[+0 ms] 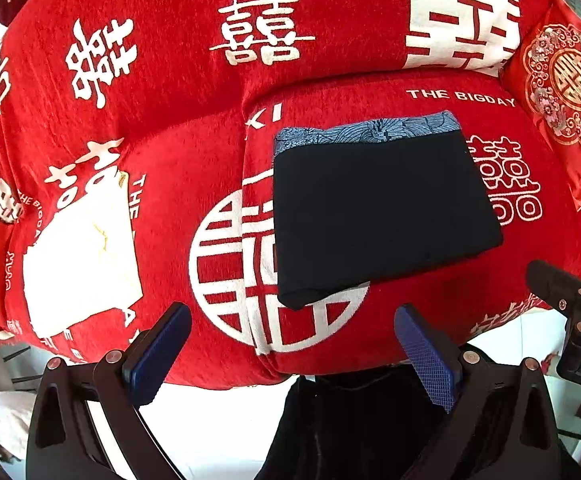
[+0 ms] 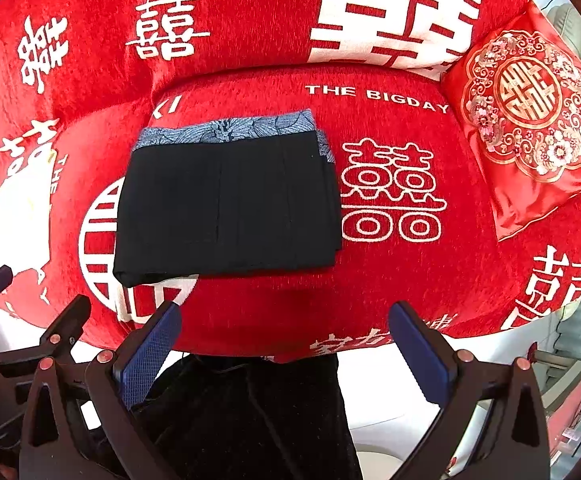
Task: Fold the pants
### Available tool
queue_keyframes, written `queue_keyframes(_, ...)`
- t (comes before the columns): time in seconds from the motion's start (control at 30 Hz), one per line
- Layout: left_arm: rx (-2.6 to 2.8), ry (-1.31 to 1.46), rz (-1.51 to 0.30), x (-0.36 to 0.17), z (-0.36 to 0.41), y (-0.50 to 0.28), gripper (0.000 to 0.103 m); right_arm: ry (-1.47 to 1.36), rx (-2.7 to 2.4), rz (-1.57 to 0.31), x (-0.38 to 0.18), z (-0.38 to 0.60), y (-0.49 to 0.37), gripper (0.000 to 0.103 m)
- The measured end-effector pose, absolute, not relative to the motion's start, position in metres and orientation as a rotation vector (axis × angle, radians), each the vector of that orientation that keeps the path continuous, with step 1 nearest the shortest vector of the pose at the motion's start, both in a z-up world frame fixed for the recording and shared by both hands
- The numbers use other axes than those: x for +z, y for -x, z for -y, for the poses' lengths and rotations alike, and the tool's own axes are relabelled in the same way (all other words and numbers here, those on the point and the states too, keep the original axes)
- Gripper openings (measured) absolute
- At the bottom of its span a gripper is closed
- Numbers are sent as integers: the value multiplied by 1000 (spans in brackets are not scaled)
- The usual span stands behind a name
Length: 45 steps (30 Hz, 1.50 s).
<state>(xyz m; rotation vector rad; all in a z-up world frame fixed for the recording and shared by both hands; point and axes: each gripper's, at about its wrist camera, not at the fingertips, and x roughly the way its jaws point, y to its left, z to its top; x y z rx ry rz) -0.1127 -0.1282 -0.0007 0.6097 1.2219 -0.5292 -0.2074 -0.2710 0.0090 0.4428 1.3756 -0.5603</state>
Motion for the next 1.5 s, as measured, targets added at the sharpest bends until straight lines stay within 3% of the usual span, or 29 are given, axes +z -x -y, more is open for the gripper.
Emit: queue_keyframes(1.5, -537, -582, -1246, -3, 132, 110, 102, -431, -557, -1382, 7, 280, 203, 103)
